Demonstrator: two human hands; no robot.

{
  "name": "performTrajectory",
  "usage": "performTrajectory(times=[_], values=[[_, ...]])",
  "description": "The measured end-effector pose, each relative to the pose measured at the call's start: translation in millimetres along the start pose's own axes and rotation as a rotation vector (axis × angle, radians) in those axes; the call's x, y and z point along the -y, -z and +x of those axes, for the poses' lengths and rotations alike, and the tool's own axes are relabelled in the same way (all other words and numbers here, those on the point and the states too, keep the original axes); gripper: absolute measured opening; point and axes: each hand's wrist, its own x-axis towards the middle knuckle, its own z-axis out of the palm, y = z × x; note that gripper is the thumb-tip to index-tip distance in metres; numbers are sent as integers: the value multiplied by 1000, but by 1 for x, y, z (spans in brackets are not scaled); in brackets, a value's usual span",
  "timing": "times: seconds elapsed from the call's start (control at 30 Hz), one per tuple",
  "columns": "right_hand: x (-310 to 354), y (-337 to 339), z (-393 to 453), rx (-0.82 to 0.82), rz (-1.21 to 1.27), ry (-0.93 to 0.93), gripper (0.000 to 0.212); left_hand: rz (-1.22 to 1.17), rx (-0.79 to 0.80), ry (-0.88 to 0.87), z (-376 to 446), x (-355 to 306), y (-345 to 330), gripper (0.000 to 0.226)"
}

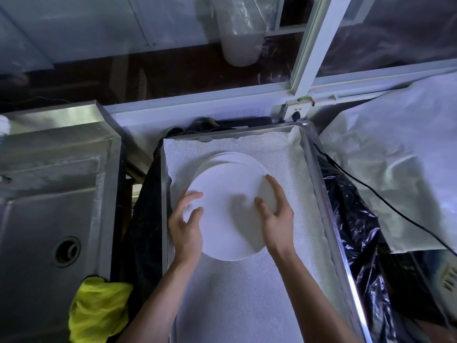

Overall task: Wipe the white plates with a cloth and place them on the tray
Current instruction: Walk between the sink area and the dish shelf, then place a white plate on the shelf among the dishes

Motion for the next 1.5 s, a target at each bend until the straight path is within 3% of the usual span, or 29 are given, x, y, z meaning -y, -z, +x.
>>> performTrajectory(times=[0.6,0.87,1.13,1.5], values=[[1,11,-24,-19,33,-16,62,93,21,-32,-25,-13,10,29],[11,18,-40,-35,1,-4,60,193,45,15,-33,-18,20,43],[13,17,-99,-93,-104,71,47,305,261,-114,-49,-23,53,49],[21,15,-233,-390,-117,34,38,355,547,-271,-104,-46,108,52]])
